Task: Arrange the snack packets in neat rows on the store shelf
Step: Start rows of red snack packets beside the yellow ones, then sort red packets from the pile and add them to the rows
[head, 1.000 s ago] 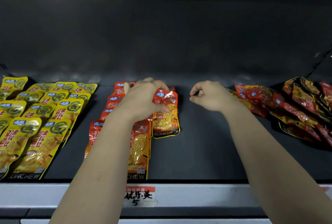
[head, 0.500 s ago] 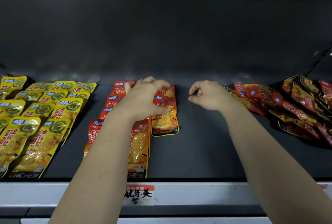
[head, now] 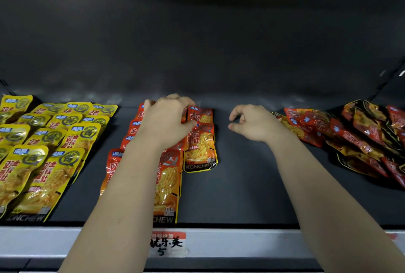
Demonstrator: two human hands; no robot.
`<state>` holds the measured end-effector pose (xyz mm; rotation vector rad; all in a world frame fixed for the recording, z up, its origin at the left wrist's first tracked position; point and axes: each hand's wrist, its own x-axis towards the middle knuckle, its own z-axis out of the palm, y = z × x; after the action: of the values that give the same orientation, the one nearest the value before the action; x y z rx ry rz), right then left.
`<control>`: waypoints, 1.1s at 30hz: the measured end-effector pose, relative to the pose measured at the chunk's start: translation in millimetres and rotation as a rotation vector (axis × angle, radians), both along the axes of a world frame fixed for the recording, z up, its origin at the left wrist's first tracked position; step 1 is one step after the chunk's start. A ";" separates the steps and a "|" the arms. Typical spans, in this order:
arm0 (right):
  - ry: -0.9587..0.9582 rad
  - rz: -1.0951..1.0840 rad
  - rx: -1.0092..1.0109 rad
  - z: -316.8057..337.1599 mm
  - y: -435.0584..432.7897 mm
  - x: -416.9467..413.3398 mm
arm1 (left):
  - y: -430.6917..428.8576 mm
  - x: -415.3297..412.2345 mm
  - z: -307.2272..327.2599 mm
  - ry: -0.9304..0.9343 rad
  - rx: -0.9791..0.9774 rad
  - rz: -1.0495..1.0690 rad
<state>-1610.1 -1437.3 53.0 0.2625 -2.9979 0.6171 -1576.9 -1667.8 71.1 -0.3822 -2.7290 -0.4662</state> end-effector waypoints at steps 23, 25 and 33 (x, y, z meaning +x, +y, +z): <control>0.033 -0.068 0.084 21.6 8.3 35.9 | 13.6 8.4 6.7 -0.067 -0.016 0.058; 0.062 -0.065 0.108 20.7 6.8 42.5 | 15.0 9.0 6.8 -0.062 0.001 0.054; 0.077 -0.047 0.032 17.1 21.4 59.2 | 27.6 13.4 12.9 0.116 0.026 0.019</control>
<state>-1551.0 -1415.9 70.2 0.2117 -2.9328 0.5417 -1563.6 -1640.3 83.9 -0.3642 -2.6100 -0.4595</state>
